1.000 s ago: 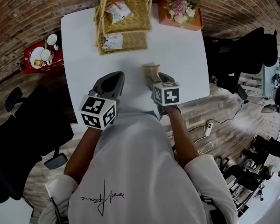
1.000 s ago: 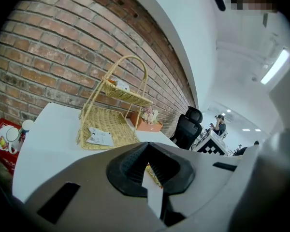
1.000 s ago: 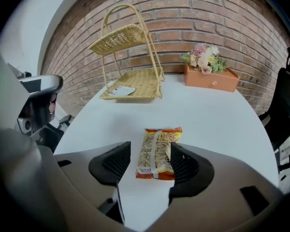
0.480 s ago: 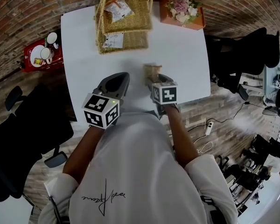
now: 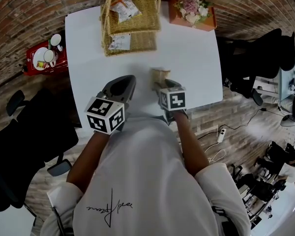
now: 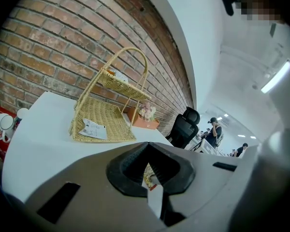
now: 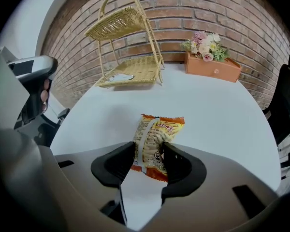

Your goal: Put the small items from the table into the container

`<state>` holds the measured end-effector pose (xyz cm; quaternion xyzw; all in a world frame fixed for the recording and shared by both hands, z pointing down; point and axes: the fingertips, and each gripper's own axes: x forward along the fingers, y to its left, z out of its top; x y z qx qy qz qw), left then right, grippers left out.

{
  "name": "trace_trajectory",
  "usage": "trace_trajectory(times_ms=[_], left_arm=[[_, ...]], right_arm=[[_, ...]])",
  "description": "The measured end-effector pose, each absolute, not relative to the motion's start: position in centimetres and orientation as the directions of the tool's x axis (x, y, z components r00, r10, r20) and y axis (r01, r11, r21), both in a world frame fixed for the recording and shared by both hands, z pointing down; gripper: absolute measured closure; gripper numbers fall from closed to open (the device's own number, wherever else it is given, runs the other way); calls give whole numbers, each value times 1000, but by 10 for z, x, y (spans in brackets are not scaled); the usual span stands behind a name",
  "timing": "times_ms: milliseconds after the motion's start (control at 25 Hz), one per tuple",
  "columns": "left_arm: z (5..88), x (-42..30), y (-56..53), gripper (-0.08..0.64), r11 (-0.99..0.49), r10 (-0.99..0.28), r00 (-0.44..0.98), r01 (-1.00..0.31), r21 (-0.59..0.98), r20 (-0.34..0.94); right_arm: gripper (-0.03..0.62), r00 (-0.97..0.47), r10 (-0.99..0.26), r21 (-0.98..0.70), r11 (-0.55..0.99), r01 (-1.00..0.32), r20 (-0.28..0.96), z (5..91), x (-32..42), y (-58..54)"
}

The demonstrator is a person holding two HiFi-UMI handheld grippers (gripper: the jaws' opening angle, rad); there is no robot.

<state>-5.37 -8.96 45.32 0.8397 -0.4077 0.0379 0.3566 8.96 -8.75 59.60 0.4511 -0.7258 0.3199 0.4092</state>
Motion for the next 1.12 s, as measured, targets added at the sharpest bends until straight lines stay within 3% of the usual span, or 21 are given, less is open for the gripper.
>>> trace_trajectory(times_ms=[360,1120], left_arm=[[453,-57,-86,551,-414,-661,660,-717,561,356],[450,-64,-81,551,-434,-661,663,-720,542,351]], right_arm=[[430,-291,-378,-133,391,-911,879,595,84,-81],[445,-333,-394,-176,384,-906,856,582,71,-77]])
